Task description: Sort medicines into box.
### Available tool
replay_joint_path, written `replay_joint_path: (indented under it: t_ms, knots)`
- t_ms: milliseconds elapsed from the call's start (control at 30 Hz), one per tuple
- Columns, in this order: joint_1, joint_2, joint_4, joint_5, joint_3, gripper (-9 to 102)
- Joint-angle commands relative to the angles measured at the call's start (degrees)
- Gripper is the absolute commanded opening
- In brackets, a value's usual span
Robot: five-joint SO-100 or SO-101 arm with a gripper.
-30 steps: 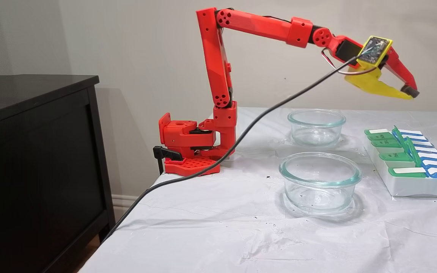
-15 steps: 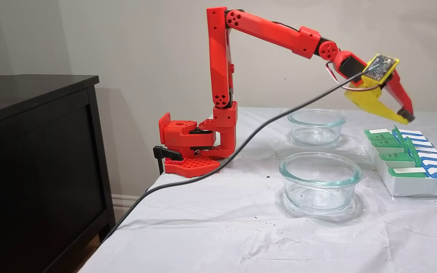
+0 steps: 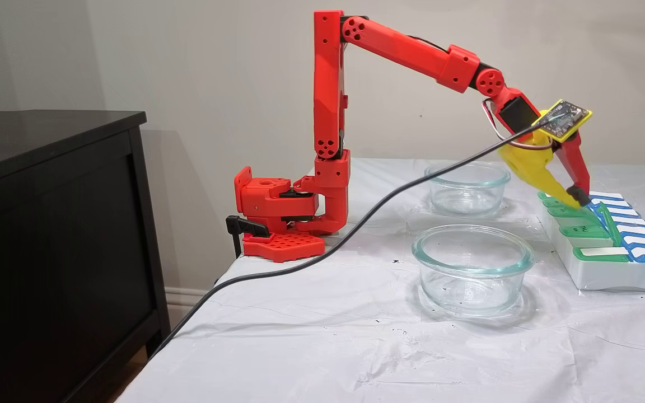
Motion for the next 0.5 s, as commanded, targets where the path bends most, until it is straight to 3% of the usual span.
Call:
replay_joint_path:
  t_ms: [0, 200, 467]
  knots:
    - [-0.44, -0.26, 2.29, -0.79, -5.71, 0]
    - [-1.58, -3.08, 9.76, -1.93, -7.73, 0]
    - [-1.67, -6.24, 13.18, -1.85, -8.53, 0]
